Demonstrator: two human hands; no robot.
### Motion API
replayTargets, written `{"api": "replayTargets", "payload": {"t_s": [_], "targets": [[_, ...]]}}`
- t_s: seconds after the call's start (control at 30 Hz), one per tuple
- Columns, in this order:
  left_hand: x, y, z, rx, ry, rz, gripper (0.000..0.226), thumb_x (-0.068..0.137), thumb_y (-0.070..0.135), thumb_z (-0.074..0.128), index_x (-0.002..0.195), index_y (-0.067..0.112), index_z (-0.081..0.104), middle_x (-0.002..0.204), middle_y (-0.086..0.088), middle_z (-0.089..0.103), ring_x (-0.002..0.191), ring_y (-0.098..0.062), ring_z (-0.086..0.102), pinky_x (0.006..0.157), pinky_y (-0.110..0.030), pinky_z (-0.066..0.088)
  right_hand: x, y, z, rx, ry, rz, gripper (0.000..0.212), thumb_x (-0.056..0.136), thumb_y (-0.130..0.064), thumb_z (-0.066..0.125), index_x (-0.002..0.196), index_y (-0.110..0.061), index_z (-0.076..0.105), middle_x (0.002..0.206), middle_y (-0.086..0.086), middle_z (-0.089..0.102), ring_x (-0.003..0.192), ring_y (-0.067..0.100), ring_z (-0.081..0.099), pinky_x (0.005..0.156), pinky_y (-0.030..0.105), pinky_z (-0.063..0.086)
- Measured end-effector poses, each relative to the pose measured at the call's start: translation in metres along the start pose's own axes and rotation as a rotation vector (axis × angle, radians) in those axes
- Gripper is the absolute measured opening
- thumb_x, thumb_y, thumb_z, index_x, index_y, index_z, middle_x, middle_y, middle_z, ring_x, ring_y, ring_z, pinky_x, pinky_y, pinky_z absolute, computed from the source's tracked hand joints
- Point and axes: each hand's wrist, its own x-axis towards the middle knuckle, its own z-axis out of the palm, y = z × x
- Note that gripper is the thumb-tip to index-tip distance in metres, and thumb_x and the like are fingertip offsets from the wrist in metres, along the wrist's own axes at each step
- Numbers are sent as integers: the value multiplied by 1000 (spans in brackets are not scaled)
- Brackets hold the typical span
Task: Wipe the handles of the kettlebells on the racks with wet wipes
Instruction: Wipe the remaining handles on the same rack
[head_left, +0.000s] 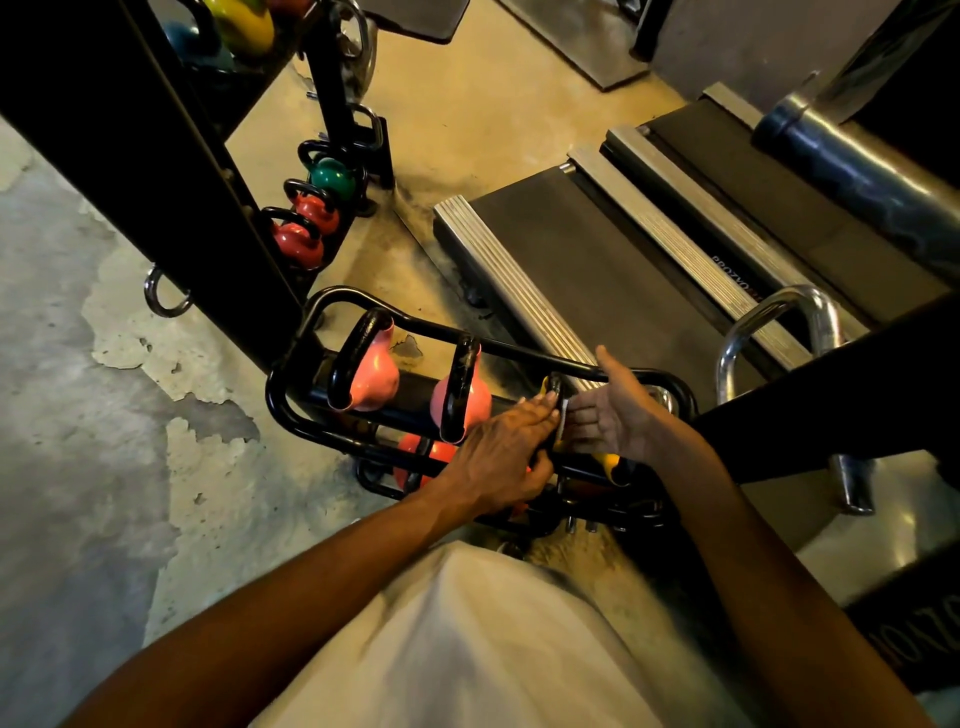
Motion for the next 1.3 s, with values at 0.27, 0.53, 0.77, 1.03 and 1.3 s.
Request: {"api": "replayTargets", "payload": {"t_s": [0.27,0.53,0.77,1.03,1.3], "targets": [[-3,-5,1,194,-33,149,75,97,39,55,160,3,34,170,-16,24,160,-26,17,130,-36,5,-4,6,7,79,41,-70,100,96,-83,22,125,4,61,127,22,69,123,37,63,107,49,47],[3,-20,-17,269,-136,272,80,103,46,50,165,9,16,173,-11,8,161,-21,2,130,-35,-5,-3,22,13,174,92,-146,98,99,-79,19,132,2,63,119,21,71,99,31,67,92,41,51],[30,-28,-27,324,-249,290,82,100,50,50,165,11,19,173,-11,15,162,-21,7,132,-41,-2,-7,32,10,352,93,-180,87,100,-77,22,116,-3,65,111,15,73,103,30,68,101,46,50],[50,-40,-38,304,-363,308,88,98,56,51,165,11,17,174,-9,12,162,-20,5,132,-39,6,-14,45,19,386,88,-181,92,98,-79,24,112,0,69,86,10,77,77,23,68,75,37,52],[50,-44,-40,230,-401,288,89,99,57,55,166,14,16,174,-5,11,161,-18,7,132,-36,6,-16,41,36,433,106,-220,93,99,-75,30,140,5,56,105,10,67,85,20,65,75,34,50]]}}
